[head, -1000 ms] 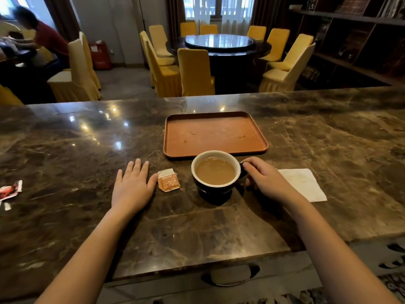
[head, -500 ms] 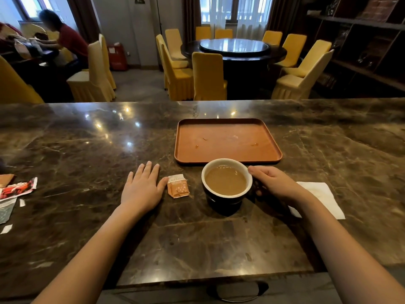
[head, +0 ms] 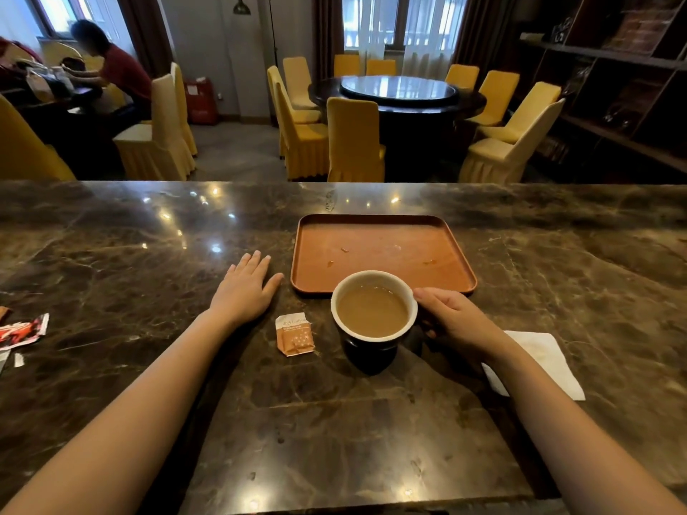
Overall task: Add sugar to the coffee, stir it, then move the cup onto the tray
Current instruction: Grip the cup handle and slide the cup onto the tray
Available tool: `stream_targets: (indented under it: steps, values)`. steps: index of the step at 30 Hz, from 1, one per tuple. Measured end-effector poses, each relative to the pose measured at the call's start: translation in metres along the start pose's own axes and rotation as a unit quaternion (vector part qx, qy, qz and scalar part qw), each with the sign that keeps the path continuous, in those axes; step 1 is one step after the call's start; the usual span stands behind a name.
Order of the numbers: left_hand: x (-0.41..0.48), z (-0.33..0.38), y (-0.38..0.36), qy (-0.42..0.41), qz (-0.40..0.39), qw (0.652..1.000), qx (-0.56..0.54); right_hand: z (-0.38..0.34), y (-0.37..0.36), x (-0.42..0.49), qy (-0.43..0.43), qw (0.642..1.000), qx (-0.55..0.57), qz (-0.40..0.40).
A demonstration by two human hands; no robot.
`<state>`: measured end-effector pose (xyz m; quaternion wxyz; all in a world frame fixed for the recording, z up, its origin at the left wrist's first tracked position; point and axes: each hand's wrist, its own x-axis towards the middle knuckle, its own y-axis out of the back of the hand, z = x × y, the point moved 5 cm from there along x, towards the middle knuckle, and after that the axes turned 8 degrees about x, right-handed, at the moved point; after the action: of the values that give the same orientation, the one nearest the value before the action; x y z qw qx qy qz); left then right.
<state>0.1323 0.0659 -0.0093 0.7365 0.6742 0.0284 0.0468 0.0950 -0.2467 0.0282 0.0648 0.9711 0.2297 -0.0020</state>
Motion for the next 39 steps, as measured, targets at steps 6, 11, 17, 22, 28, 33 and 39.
stream_targets:
  steps: [6, 11, 17, 22, 28, 33, 39]
  values:
    - [0.005, -0.005, -0.014, 0.004, 0.017, 0.999, 0.047, -0.016, 0.01, 0.022, 0.026, 1.0, 0.012, 0.013]
    - [0.006, -0.006, -0.017, 0.003, 0.027, 0.998, 0.055, -0.022, 0.021, 0.044, 0.021, 0.999, 0.024, 0.039]
    - [0.004, -0.006, -0.019, 0.004, 0.033, 0.998, 0.048, -0.021, 0.035, 0.075, 0.035, 0.998, 0.031, 0.037]
    - [0.005, -0.007, -0.022, 0.009, 0.04, 0.998, 0.054, -0.015, 0.046, 0.099, 0.028, 0.998, 0.019, 0.046]
    - [0.007, -0.011, -0.026, 0.013, 0.055, 0.997, 0.062, -0.001, 0.056, 0.122, -0.001, 0.998, 0.034, 0.054]
    - [0.007, -0.012, -0.028, 0.017, 0.06, 0.996, 0.062, 0.01, 0.058, 0.13, -0.03, 0.997, 0.057, 0.042]
    - [0.009, -0.013, -0.029, 0.02, 0.064, 0.996, 0.064, 0.012, 0.06, 0.134, -0.024, 0.998, 0.036, 0.049]
